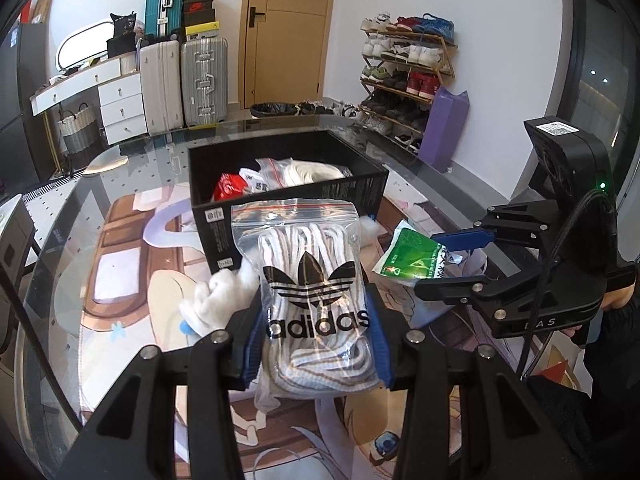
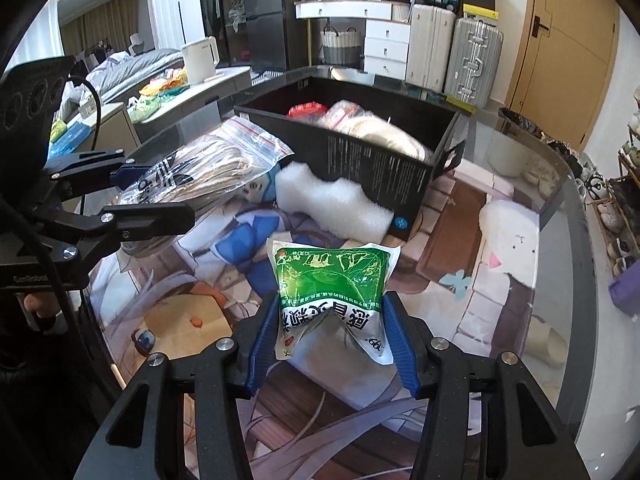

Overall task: Organize soft objects
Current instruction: 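Grasp the Adidas shoelace bag with the left tool while the right tool grasps the green packet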

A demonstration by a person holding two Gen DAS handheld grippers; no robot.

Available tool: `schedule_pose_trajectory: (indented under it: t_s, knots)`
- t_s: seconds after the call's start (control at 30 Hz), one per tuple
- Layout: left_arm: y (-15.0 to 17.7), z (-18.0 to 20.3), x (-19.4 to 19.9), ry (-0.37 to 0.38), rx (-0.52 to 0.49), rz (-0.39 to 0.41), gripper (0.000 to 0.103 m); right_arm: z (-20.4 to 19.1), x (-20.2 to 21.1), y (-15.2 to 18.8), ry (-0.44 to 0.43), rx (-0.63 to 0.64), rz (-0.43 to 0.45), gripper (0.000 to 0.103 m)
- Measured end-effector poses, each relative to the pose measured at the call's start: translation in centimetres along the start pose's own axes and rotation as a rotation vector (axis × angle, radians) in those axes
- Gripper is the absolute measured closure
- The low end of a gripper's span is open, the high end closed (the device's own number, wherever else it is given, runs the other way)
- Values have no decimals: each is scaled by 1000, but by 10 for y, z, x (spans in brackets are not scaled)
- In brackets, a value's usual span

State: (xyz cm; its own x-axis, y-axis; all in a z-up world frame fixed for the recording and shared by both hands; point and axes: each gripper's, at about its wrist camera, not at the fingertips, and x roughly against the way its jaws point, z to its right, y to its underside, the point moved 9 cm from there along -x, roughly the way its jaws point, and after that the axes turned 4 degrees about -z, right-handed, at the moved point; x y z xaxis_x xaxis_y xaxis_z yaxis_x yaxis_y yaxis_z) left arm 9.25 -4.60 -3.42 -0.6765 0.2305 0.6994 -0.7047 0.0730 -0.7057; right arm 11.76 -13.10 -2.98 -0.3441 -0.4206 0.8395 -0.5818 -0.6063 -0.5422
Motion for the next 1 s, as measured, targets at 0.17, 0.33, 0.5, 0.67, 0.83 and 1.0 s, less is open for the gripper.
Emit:
schedule_pose_trajectory:
  t_s: [0.17, 0.33, 0.5, 0.67, 0.83, 1.0]
  knots:
    - [-3, -3, 4, -11, 6, 16, 60, 3, 11, -7, 9, -14, 40, 51]
    - [-8, -7, 10, -24, 11, 35, 60, 5, 18, -13, 8, -35, 68, 51]
    - [-14, -11, 17, -40, 21, 63, 60, 9, 24, -19, 8, -67, 102, 51]
    - [-18, -17, 18, -56, 34, 73, 60, 7, 31, -25, 4, -78, 134, 51]
    - [-23, -26, 19, -77, 50, 88, 60, 2, 39, -32, -1, -78, 167, 51]
    - [-30, -34, 17, -89, 73, 101, 60, -3, 44, -42, -12, -82, 203, 51]
